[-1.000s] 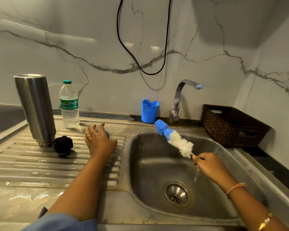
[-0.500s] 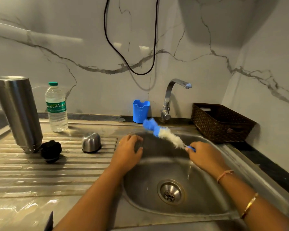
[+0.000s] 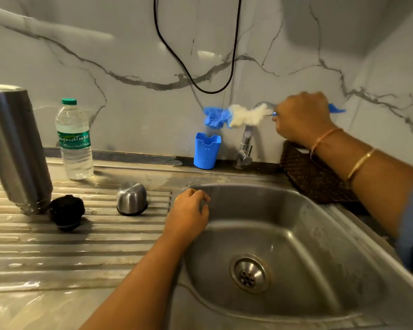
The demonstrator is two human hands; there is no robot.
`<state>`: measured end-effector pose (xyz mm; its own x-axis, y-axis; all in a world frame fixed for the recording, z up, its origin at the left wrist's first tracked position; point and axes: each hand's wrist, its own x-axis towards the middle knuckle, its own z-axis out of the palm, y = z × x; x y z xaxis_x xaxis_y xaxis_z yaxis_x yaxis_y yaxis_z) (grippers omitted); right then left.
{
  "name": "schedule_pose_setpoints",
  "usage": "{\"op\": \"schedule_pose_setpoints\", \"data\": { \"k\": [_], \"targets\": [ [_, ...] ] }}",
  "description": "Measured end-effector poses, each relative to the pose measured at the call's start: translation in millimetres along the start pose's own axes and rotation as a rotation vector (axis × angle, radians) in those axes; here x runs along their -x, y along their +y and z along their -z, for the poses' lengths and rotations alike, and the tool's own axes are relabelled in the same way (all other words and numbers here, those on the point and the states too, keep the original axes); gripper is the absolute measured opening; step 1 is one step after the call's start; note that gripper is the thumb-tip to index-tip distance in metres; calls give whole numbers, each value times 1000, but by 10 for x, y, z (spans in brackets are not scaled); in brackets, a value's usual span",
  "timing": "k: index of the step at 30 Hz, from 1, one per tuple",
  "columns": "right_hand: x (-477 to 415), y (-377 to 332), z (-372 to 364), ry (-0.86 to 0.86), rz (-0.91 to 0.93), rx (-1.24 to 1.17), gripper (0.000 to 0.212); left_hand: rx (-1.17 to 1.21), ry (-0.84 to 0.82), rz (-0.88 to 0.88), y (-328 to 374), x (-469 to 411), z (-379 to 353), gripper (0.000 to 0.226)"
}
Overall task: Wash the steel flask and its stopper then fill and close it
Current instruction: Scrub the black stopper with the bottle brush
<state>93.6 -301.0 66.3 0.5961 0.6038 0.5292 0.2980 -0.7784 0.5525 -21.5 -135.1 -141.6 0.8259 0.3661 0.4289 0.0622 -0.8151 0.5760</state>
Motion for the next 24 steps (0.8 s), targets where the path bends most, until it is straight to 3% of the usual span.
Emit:
{"op": "schedule_pose_setpoints", "data": {
  "k": [10, 15, 24],
  "targets": [
    [-867, -154, 90, 76, 149, 361, 15, 1, 104, -73, -2, -23, -41, 21],
    [-1139, -297, 89, 102, 156, 480, 26, 46, 152, -85, 19, -9, -36, 19],
    [-1469, -562, -219, -15, 103, 278, 32, 77, 122, -53, 65, 3, -53, 18]
  ]
}}
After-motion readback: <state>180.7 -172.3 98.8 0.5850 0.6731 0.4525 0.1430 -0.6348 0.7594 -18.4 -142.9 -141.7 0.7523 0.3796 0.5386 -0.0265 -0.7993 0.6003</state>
